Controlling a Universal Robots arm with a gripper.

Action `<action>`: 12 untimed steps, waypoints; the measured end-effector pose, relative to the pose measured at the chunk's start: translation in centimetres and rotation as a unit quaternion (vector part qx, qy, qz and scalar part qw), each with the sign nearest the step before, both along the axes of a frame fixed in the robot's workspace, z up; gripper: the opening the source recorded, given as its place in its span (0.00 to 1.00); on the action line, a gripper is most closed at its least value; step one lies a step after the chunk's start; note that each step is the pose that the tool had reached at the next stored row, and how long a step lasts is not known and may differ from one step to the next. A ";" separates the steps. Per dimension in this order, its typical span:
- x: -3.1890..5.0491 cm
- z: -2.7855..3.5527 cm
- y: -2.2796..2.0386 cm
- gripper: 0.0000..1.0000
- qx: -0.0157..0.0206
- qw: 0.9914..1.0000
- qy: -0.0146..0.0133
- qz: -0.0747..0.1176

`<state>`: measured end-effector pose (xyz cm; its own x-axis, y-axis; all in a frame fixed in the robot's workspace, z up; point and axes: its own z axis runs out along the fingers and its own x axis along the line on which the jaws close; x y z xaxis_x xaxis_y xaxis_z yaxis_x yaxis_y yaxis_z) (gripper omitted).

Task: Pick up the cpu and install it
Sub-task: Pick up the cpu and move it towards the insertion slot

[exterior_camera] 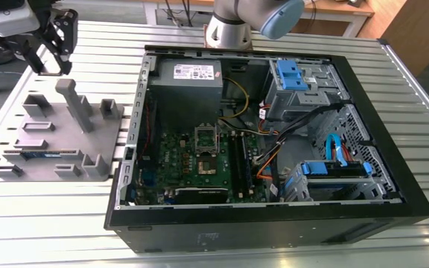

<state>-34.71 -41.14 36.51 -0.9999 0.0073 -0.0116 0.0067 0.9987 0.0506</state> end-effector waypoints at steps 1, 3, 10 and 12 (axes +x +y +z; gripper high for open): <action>0.13 0.00 0.00 0.47 0.000 1.000 0.000 0.000; 0.41 0.00 0.00 0.47 0.000 1.000 0.000 0.000; 1.31 0.01 0.00 0.47 0.000 1.000 0.000 0.000; 1.47 0.00 0.00 0.47 0.000 1.000 0.000 0.000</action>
